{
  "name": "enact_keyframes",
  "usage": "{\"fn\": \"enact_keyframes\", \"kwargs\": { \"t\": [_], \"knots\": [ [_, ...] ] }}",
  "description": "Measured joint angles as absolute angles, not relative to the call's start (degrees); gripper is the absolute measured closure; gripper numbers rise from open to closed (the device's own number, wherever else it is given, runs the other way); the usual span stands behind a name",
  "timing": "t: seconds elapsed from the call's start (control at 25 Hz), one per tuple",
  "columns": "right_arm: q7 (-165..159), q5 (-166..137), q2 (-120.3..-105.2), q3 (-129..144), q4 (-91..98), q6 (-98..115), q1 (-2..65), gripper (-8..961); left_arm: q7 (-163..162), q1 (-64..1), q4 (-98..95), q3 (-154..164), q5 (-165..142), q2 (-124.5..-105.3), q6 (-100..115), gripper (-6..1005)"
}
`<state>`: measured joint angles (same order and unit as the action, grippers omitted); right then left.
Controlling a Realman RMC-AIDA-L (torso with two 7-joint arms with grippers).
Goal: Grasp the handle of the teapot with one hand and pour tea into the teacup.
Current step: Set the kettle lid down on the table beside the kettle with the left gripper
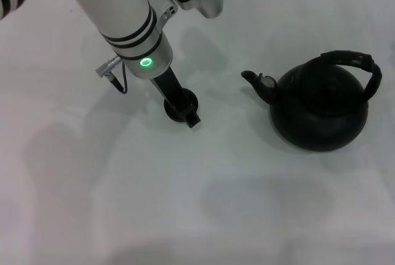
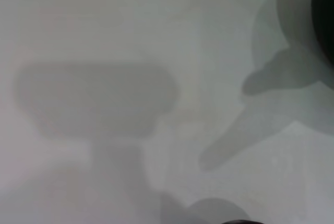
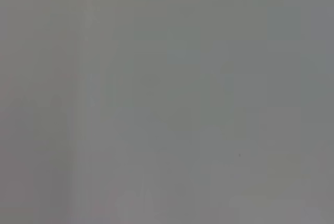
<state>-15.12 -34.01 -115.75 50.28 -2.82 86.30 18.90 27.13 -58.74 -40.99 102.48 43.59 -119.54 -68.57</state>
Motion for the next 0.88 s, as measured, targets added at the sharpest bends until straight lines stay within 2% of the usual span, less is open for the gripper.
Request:
{"fn": "enact_keyframes", "kwargs": {
  "t": [0.52, 0.88],
  "knots": [
    [-15.1, -34.0, -115.75, 50.3, -2.9, 86.7, 18.9, 69, 27.0, -59.1, -41.0, 104.8, 43.5, -119.48, -68.5, 295],
    [-15.1, -34.0, -115.75, 50.3, -3.0, 86.7, 18.8, 69, 26.9, -59.1, -41.1, 105.1, 43.5, -119.53, -68.7, 182]
  ]
}}
